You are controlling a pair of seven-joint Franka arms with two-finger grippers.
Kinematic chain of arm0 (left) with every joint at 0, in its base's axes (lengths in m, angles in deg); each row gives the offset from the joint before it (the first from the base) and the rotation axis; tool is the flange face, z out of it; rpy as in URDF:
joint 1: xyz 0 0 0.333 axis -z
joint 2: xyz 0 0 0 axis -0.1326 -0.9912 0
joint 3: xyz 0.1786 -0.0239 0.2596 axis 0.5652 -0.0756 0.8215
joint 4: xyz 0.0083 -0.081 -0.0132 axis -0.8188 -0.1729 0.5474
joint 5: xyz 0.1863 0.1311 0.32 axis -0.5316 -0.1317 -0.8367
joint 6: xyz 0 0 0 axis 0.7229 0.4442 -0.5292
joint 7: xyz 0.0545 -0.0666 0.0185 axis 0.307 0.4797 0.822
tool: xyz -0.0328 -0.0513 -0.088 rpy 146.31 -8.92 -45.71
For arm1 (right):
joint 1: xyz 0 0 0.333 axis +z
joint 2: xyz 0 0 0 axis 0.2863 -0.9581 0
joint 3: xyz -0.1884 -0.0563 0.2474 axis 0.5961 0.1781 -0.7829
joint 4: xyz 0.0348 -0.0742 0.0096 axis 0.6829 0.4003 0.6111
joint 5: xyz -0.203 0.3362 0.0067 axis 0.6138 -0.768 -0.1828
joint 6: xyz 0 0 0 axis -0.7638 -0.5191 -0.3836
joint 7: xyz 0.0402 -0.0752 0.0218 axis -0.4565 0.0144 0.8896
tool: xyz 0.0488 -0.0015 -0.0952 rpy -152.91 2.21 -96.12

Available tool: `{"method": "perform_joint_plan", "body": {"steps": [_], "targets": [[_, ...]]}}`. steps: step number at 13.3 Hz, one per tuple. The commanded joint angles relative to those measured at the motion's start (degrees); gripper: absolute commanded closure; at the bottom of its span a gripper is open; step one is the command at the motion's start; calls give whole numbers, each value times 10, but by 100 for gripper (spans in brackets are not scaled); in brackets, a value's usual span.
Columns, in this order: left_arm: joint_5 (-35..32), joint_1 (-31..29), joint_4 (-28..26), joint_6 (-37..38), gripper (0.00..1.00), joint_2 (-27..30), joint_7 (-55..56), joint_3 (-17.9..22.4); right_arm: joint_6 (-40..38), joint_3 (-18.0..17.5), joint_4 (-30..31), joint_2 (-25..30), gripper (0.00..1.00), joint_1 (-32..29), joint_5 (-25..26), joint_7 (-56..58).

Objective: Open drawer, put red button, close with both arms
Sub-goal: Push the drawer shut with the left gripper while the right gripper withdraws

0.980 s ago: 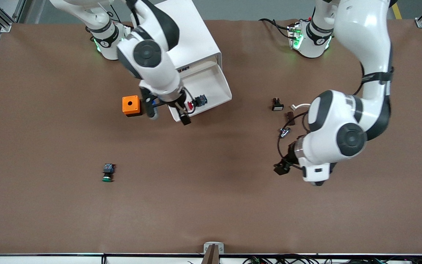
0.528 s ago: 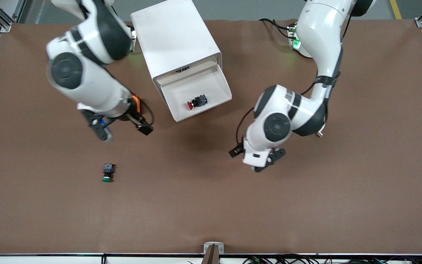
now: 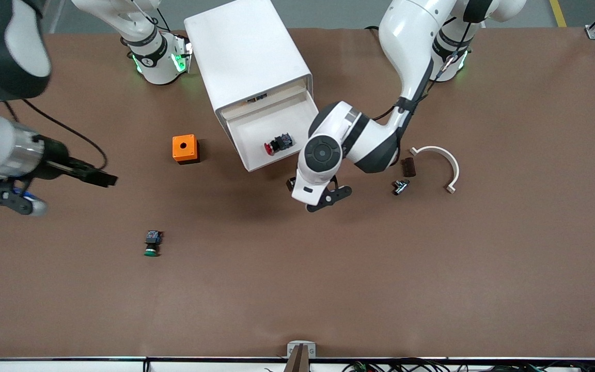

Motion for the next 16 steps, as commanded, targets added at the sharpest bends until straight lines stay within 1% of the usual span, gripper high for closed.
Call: {"method": "perform_joint_plan", "body": {"steps": [1,2,3,4,5,7,8,9,11,12,13,16], "targets": [[20,12,-6,-3,0,4,17,-1,13,47,35,36,0,-4,6,135],[32,13,-7,0,0,7,18,-1,33,56,56,54,0,-5,14,172],[36,13,-6,1,0,6,19,-2,64,58,93,82,0,-11,42,200],[36,15,-6,1,0,6,26,-12,94,57,126,107,0,-18,64,208],[36,15,-6,1,0,6,30,-22,105,55,141,119,0,-21,68,208],[35,14,-7,3,0,7,54,-35,107,52,143,130,0,-21,84,208],[36,14,-7,3,0,7,64,-39,112,52,147,135,0,-21,84,208],[35,14,-7,4,0,7,72,-50,126,52,163,148,0,-20,84,208],[36,14,-7,15,0,9,75,-69,175,53,231,190,0,-14,87,208],[35,15,-7,23,0,9,80,-79,178,52,238,195,0,-15,87,208],[36,15,-8,27,0,9,85,-89,178,52,233,193,0,-16,87,208],[36,14,-8,30,0,9,105,-124,158,51,180,177,0,-16,88,208]]}}
